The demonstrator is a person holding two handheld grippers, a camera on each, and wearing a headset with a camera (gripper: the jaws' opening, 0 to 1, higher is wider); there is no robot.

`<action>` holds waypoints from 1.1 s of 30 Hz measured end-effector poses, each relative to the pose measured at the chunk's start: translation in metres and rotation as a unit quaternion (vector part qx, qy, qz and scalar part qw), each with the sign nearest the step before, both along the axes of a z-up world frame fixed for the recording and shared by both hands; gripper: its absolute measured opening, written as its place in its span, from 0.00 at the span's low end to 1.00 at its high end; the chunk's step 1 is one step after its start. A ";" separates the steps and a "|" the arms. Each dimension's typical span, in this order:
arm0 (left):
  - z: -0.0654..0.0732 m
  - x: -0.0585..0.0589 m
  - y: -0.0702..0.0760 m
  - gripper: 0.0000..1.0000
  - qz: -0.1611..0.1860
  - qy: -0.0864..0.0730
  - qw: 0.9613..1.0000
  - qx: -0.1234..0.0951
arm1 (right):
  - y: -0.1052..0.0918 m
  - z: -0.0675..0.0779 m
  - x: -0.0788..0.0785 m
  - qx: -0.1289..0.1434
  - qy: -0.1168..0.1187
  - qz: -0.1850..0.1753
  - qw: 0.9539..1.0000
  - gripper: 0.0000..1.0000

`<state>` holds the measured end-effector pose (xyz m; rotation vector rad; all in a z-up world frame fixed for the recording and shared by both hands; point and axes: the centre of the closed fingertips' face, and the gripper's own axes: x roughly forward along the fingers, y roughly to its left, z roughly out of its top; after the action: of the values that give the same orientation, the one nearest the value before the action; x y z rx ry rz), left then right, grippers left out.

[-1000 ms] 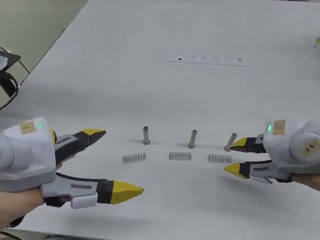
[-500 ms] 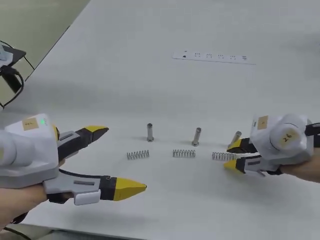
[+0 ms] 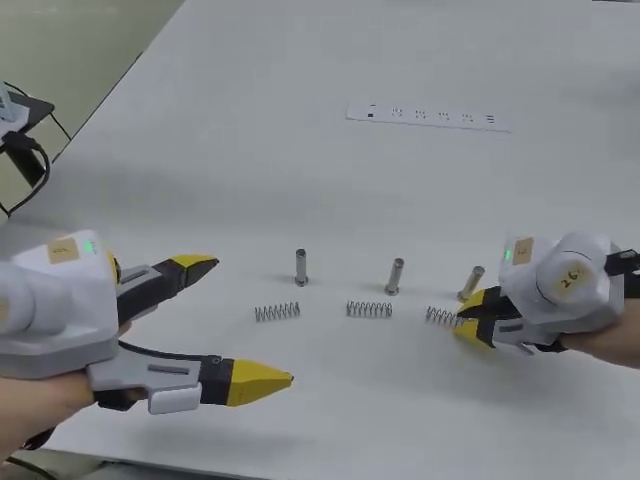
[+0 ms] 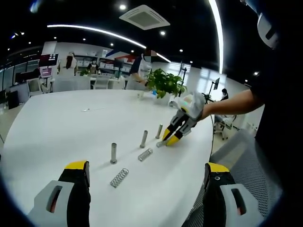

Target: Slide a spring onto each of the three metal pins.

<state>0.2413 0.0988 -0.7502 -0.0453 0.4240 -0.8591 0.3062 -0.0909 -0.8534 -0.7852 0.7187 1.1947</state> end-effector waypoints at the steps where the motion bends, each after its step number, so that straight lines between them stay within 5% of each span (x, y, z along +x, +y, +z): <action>1: 0.000 0.000 -0.001 0.98 -0.001 0.000 1.000 0.000 | 0.000 0.002 -0.001 0.002 -0.002 0.003 1.000 0.08; 20: -0.003 -0.006 -0.024 0.98 -0.045 0.006 0.999 -0.003 | 0.010 0.043 -0.022 0.036 0.007 0.022 0.999 0.08; 33: -0.006 0.000 -0.039 0.95 -0.079 -0.008 0.997 0.000 | 0.027 0.061 -0.036 0.045 -0.003 0.057 0.997 0.08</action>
<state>0.2412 0.0598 -0.7560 -0.0042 0.4164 -1.0144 0.2702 -0.0637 -0.7923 -0.7619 0.6171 1.3180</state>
